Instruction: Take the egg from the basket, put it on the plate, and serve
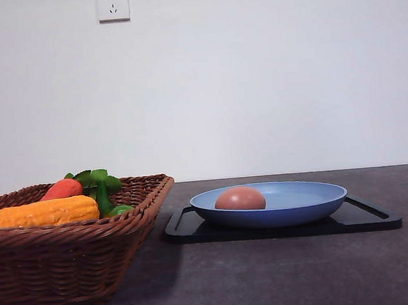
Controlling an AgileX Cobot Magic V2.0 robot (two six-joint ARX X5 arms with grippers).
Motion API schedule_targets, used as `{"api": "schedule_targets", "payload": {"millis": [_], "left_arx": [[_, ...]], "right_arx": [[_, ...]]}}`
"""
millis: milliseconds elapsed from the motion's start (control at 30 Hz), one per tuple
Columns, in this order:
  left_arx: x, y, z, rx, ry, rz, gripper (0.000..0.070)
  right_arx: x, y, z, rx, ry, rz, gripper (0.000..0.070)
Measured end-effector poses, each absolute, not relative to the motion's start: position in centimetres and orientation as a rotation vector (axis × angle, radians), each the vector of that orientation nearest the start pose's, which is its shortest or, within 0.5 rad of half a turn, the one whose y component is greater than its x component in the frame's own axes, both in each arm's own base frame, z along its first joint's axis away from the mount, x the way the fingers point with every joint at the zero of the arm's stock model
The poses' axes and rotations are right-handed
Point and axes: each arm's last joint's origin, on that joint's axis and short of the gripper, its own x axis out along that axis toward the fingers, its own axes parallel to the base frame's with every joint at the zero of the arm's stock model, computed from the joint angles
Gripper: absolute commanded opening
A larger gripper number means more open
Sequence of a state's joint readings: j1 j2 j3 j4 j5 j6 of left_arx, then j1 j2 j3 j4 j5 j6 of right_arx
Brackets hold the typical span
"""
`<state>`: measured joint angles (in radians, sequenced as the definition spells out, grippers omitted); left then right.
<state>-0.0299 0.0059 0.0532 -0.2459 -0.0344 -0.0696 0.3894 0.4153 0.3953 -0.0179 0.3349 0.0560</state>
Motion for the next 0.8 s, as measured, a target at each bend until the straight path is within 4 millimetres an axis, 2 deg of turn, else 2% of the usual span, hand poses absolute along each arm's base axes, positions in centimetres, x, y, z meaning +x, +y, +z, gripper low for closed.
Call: {"api": "schedule_targets", "payload": {"millis": [100, 267, 500, 800], "left_arx": [[9.3, -0.2, 15.8, -0.063, 0.198, 0.011, 0.0], [9.3, -0.2, 15.8, -0.063, 0.198, 0.011, 0.0], [9.3, -0.2, 15.8, -0.063, 0.198, 0.011, 0.0], [9.3, -0.2, 15.8, -0.063, 0.198, 0.011, 0.0]], "right_arx": [[10.4, 2.5, 25.1, 0.058, -0.009, 0.007, 0.0], [9.8, 1.3, 22.2, 0.058, -0.016, -0.009, 0.0], [9.9, 1.4, 18.7, 0.051, 0.048, 0.13, 0.0], [10.1, 1.4, 16.4, 0.049, 0.115, 0.143, 0.0]]}}
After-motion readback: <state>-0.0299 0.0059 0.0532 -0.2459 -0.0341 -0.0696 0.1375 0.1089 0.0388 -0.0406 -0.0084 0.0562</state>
